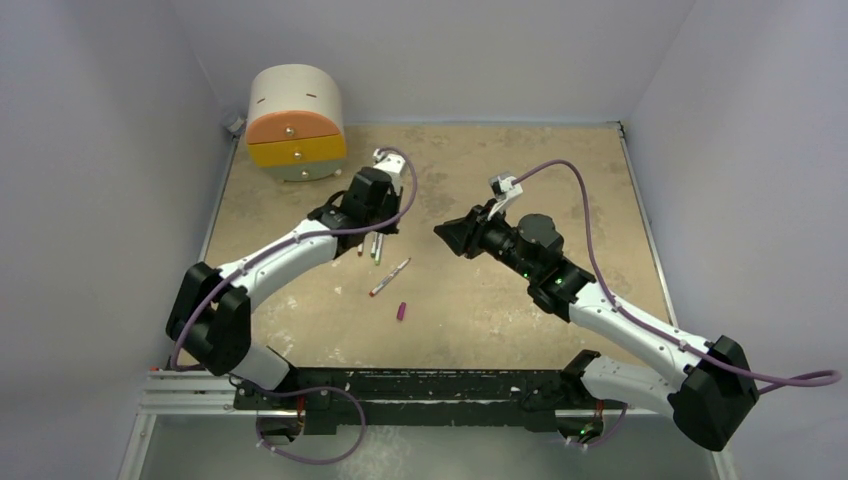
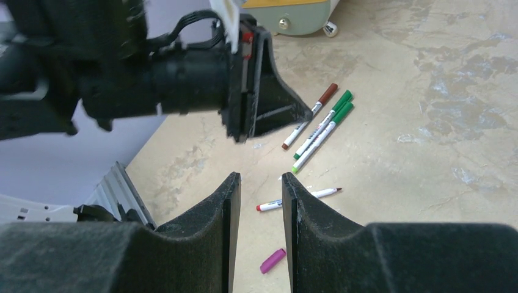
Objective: Insert the pens into the pen caps
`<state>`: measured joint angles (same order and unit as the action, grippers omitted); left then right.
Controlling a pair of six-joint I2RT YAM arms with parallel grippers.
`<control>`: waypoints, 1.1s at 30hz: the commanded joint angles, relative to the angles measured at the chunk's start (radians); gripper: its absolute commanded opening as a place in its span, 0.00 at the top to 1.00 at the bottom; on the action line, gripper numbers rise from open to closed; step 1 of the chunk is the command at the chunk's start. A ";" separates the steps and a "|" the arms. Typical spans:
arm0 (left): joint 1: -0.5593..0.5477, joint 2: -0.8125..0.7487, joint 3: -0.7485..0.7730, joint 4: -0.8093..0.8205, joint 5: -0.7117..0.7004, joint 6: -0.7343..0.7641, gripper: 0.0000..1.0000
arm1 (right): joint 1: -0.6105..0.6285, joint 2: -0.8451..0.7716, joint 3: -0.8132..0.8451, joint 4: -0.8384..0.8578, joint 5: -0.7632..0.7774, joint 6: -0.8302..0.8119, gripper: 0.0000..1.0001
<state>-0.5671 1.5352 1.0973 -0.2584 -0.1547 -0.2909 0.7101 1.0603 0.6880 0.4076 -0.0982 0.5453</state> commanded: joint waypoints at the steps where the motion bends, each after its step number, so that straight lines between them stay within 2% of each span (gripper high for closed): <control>1: -0.082 -0.035 -0.069 0.043 0.053 0.045 0.86 | -0.008 -0.020 0.025 0.027 0.003 -0.011 0.67; 5: -0.113 -0.005 -0.132 0.040 0.057 0.049 0.80 | -0.009 -0.023 0.040 0.008 0.008 -0.026 0.66; 12: -0.114 0.037 -0.139 -0.047 0.060 0.033 0.70 | -0.008 -0.015 0.035 0.011 0.002 -0.024 0.66; 24: -0.117 0.116 -0.116 -0.109 0.107 0.064 0.70 | -0.009 0.005 0.040 0.018 0.001 -0.029 0.66; 33: -0.118 0.185 -0.089 -0.165 0.071 0.078 0.70 | -0.010 0.018 0.041 0.025 -0.008 -0.033 0.67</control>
<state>-0.6819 1.6859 0.9668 -0.3935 -0.0757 -0.2417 0.7021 1.0756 0.6880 0.3927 -0.0963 0.5274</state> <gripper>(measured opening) 0.303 0.333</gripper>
